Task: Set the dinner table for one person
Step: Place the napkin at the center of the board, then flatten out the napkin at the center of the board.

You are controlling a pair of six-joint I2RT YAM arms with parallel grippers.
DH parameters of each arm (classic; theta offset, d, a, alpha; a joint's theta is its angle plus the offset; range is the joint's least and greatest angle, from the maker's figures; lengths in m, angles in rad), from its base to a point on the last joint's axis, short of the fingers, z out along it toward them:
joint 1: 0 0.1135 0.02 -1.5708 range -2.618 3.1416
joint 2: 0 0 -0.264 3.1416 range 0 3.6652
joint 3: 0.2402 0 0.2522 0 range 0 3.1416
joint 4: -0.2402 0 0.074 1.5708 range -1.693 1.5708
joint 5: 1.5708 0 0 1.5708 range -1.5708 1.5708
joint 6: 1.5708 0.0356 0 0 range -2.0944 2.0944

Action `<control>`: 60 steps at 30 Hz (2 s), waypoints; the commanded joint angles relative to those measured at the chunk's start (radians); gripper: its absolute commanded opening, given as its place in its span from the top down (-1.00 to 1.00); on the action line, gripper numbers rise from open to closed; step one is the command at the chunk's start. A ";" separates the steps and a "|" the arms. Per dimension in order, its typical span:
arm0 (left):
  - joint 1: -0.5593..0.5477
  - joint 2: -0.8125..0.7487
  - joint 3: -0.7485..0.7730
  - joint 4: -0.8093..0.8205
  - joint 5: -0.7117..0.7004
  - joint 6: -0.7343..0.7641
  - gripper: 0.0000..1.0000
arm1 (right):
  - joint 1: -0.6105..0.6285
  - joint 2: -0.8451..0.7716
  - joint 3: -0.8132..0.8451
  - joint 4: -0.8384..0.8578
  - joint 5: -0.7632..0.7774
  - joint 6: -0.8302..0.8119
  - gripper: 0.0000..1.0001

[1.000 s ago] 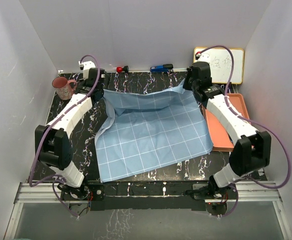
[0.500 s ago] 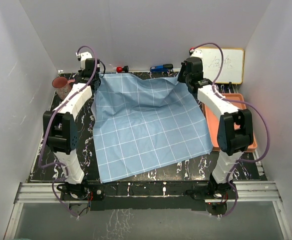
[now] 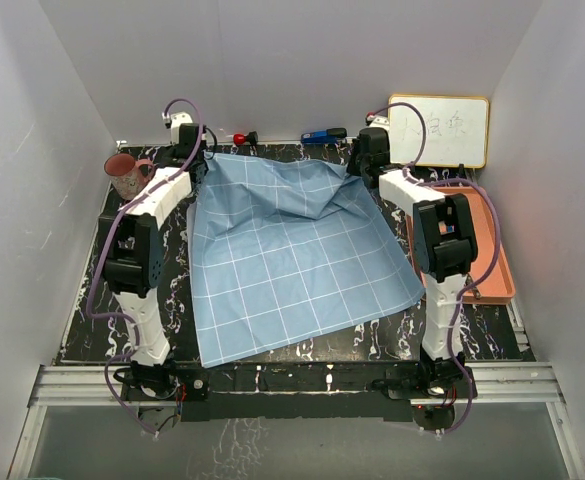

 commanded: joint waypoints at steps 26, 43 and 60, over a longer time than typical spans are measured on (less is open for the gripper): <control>0.059 -0.143 0.024 -0.021 -0.021 0.015 -0.97 | -0.078 0.037 0.330 0.090 -0.265 0.027 -0.13; -0.107 -0.261 -0.259 -0.106 0.101 -0.154 1.00 | -0.074 -0.192 -0.053 -0.162 -0.470 -0.009 1.00; -0.188 -0.133 -0.334 -0.131 0.067 -0.235 1.00 | -0.070 -0.246 -0.282 -0.216 -0.283 -0.076 1.00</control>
